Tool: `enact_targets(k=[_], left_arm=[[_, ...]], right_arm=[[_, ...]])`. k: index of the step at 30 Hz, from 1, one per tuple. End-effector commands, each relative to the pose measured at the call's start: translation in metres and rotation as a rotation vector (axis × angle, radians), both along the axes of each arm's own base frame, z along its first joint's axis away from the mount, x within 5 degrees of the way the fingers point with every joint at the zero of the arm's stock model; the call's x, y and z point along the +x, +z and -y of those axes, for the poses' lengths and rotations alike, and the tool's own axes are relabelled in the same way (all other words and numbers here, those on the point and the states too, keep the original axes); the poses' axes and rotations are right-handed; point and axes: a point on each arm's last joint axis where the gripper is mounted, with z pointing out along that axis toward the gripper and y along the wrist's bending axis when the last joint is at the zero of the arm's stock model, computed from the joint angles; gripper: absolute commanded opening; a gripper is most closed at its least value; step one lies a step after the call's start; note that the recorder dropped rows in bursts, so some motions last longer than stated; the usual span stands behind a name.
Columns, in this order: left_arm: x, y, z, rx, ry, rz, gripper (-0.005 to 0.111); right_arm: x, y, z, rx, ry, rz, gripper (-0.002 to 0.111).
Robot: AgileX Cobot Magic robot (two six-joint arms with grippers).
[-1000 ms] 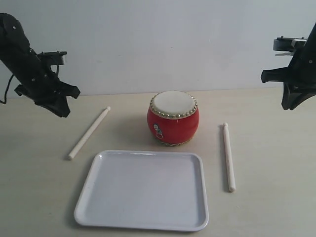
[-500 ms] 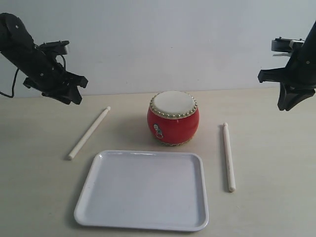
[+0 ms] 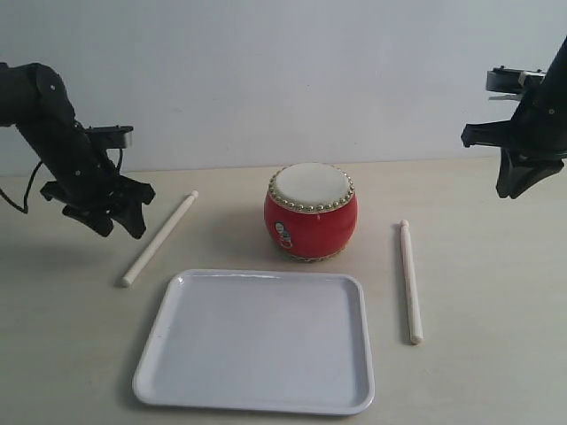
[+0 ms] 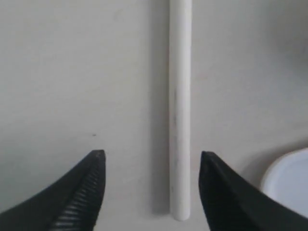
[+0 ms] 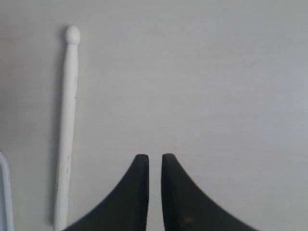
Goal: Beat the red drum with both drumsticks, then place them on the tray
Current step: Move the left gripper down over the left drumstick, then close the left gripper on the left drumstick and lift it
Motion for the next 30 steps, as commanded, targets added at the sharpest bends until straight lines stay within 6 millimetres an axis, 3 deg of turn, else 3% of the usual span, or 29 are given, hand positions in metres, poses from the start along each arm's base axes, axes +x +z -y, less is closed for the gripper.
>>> enact_targets(k=[1,4,11,30], left_arm=[[-0.003,-0.001,0.016,0.102,-0.046,0.018,0.057],[-0.004,-0.004,0.028,0.165,-0.033,0.024,0.057],[-0.004,-0.016,0.042,0.13,-0.019,-0.02,0.059],[-0.001,-0.036,0.043,0.137,-0.017,-0.055,0.061]], right_arm=[[0.004,0.003,-0.001,-0.001,0.006,0.039,0.012],[0.005,0.003,0.0,-0.006,0.006,0.046,0.012],[0.004,0.003,0.0,-0.009,0.022,0.046,0.012],[0.005,0.003,0.0,-0.012,0.024,0.049,0.012]])
